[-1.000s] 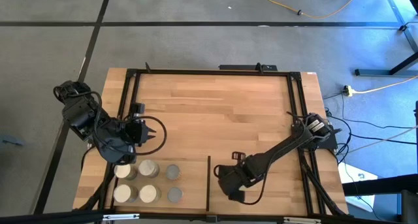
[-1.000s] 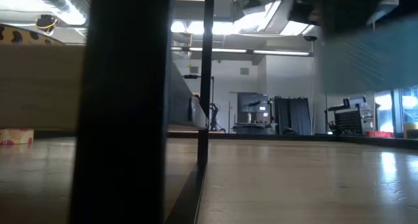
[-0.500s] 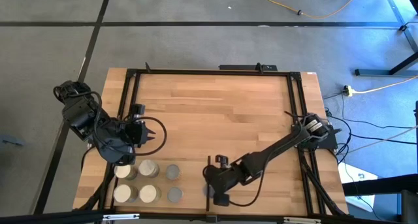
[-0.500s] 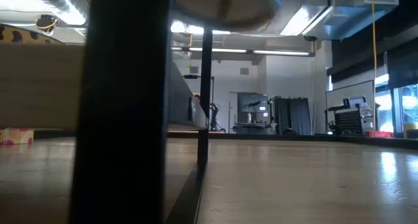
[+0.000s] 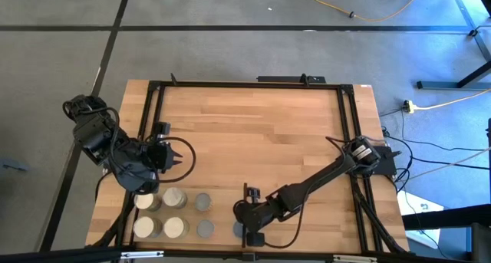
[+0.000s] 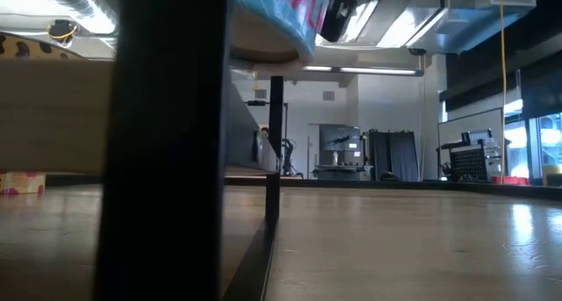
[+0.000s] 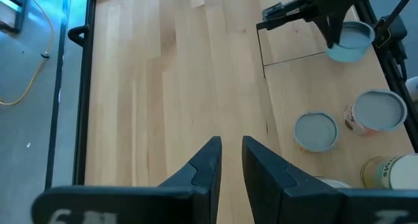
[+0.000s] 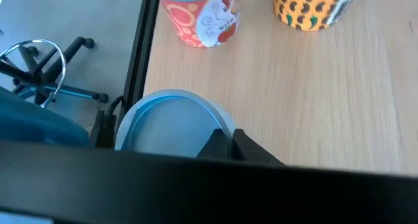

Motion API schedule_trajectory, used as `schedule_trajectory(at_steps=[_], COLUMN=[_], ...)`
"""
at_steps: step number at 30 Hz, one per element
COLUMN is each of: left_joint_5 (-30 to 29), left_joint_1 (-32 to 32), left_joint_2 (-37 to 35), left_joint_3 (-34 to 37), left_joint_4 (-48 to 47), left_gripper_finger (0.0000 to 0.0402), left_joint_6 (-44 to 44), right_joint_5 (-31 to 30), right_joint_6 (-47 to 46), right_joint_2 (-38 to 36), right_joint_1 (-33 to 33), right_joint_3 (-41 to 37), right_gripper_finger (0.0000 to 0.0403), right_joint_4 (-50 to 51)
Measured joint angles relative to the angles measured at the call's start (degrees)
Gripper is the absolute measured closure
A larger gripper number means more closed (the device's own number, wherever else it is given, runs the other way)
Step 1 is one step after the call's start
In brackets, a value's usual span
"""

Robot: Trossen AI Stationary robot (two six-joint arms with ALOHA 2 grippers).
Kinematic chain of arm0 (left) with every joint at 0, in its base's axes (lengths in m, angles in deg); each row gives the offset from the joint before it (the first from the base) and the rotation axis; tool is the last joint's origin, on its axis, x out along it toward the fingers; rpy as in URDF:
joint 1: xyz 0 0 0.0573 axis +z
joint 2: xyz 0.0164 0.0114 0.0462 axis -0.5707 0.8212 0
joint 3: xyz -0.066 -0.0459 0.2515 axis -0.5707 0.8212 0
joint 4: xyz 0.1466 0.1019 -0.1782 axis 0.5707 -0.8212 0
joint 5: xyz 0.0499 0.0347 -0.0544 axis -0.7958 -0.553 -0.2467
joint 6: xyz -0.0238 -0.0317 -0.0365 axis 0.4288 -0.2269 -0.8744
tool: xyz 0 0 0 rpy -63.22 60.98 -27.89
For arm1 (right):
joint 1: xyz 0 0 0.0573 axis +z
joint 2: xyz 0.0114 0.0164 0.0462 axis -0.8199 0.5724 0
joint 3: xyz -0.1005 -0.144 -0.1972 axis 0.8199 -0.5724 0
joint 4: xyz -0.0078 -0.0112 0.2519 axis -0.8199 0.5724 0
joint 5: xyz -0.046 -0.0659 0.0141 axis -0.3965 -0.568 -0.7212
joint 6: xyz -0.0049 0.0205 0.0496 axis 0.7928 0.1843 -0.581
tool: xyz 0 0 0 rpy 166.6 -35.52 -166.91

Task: Pick and place cans onto a shelf
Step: Put the canned tuna on the shelf

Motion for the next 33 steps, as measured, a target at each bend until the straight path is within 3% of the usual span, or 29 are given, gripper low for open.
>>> schedule_trajectory(at_steps=[7, 15, 27, 33], left_joint_5=[0.0, 0.0, -0.02, -0.02], left_joint_1=[0.0, 0.0, 0.0, 0.0], left_joint_2=[0.0, 0.0, 0.0, 0.0], left_joint_3=[0.01, 0.0, -0.01, 0.0], left_joint_4=[-0.01, -0.01, -0.01, -0.01], left_gripper_finger=[0.0347, 0.0347, 0.0347, 0.0347], left_joint_6=[0.02, 0.21, 1.49, 1.5], right_joint_5=[0.04, 0.12, 0.34, 5.21], right_joint_6=[2.25, 3.93, 5.29, 5.87], right_joint_2=[0.15, 0.15, 0.15, 0.11], right_joint_1=[-0.37, -0.66, -0.68, -0.76], right_joint_3=[0.0, -0.02, -0.02, 0.13], right_gripper_finger=[0.039, 0.0334, 0.0328, 0.0328], right_joint_4=[-1.44, -2.72, -3.06, 1.08])
